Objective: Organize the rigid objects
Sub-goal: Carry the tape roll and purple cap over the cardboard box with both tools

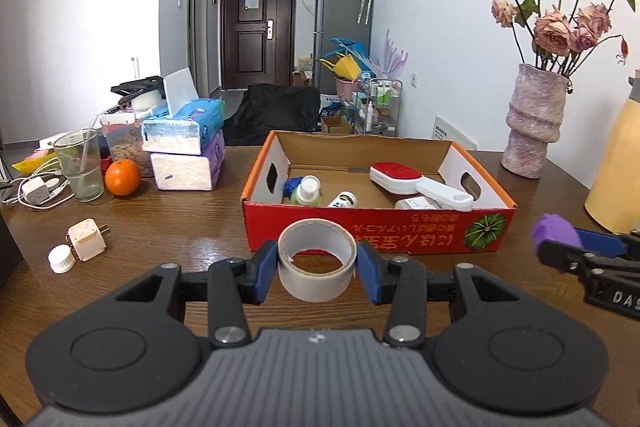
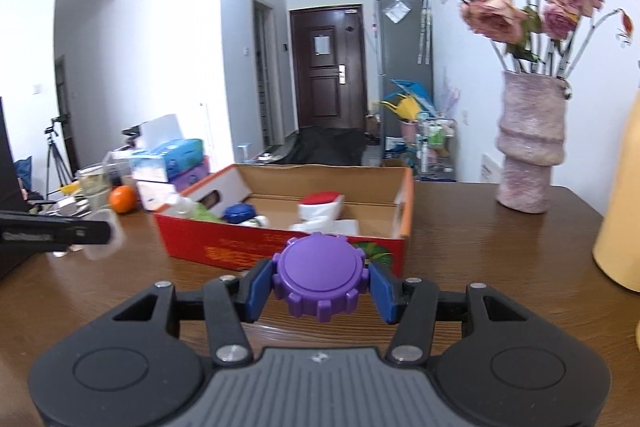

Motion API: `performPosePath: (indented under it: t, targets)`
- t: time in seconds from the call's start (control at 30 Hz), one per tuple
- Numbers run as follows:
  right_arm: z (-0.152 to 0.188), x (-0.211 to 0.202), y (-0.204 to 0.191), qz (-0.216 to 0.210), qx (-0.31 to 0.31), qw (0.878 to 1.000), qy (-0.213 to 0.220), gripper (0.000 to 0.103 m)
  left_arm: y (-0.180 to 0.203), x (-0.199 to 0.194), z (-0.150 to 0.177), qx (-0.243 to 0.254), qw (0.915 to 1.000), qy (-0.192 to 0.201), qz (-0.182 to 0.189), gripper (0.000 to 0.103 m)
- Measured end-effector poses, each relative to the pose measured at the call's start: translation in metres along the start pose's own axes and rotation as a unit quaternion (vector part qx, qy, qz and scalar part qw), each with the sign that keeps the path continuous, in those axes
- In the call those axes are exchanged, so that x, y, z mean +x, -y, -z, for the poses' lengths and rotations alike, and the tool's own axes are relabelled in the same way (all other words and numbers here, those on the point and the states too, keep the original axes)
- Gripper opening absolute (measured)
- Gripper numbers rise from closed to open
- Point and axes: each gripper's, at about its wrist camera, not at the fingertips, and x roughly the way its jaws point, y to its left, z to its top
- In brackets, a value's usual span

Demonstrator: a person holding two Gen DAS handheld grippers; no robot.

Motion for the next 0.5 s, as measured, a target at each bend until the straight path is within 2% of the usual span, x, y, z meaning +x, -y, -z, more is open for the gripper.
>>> performPosePath:
  t: [0.27,0.5]
  targets:
    - [-0.011,0.008,-0.032,-0.022,-0.005,1.0,0.006,0.052,0.005,0.001,-0.007,0.011,0.9999,0.004,0.007,0.045]
    - [-0.023,0.018,-0.045,-0.028,-0.003,1.0,0.012,0.052,0.004,0.009,-0.018,0.017,0.9998,0.007,0.004,0.045]
